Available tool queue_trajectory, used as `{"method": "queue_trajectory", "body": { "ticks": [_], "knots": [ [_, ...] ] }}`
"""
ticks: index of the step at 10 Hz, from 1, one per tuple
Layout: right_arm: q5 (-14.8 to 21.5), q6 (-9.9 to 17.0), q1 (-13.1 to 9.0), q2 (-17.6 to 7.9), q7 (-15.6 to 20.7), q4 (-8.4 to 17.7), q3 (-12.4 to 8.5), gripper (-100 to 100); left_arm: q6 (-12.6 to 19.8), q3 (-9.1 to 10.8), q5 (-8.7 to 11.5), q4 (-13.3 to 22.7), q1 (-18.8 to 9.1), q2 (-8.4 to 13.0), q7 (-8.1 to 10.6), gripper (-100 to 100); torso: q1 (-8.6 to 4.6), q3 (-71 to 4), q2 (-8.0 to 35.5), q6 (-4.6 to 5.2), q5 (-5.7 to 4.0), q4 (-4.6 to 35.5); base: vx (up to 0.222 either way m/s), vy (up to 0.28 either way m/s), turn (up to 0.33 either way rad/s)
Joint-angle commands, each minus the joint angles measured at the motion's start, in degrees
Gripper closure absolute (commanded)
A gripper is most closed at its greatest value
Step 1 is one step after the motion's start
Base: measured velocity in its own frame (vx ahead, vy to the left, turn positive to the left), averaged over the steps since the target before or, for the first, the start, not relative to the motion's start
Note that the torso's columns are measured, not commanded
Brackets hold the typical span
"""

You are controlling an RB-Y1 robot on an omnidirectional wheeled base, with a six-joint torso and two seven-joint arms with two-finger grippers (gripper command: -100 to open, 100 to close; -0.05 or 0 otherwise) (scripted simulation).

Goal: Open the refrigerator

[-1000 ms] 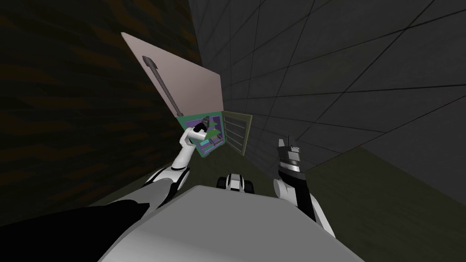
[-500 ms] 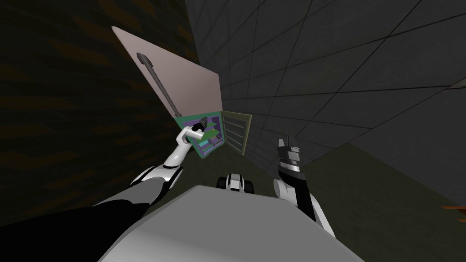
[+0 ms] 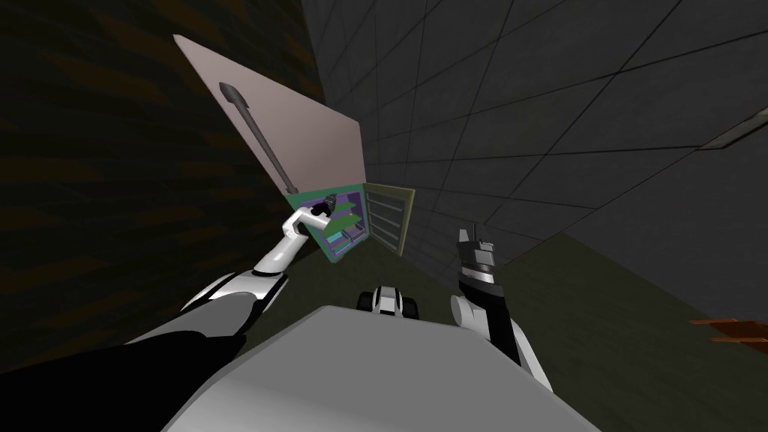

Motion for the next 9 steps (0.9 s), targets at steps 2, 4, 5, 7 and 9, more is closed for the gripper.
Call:
{"method": "queue_trajectory", "body": {
  "ticks": [2, 4, 5, 7, 9],
  "knots": [
    [0.0, 0.0, 0.0, 0.0, 0.0, 0.0, 0.0, 0, -1.97, -1.07, 1.99, 4.53, 0.21, 5.93, 1.56, -100, 0.0, 0.0, 0.0, -0.01, 0.0, 0.01, -0.016, 0.053, -0.043],
    [0.0, 0.0, 0.0, 0.0, 0.0, 0.0, 0.0, 0, -2.69, -1.47, 2.83, 6.31, 0.35, 8.7, 2.15, -100, -0.01, -0.02, -0.03, -0.01, 0.0, -0.01, -0.02, 0.046, -0.052],
    [0.0, 0.0, 0.0, 0.0, 0.0, 0.0, 0.0, 0, -2.69, -1.47, 2.83, 6.31, 0.35, 9.01, 2.15, -100, 0.02, 0.0, 0.0, 0.01, 0.0, 0.0, -0.019, 0.043, -0.051],
    [0.0, 0.0, 0.0, 0.0, 0.0, 0.0, 0.0, 0, -3.41, -1.86, 3.66, 8.08, 0.5, 11.55, 2.73, -100, 0.03, -0.03, -0.05, 0.01, 0.0, -0.01, -0.011, 0.042, -0.054],
    [0.0, 0.0, 0.0, 0.0, 0.0, 0.0, 0.0, 0, -4.11, -2.24, 4.47, 9.81, 0.64, 14.07, 3.31, -100, 0.05, -0.01, -0.01, 0.0, 0.01, 0.0, -0.015, 0.044, -0.05]
  ]
}}
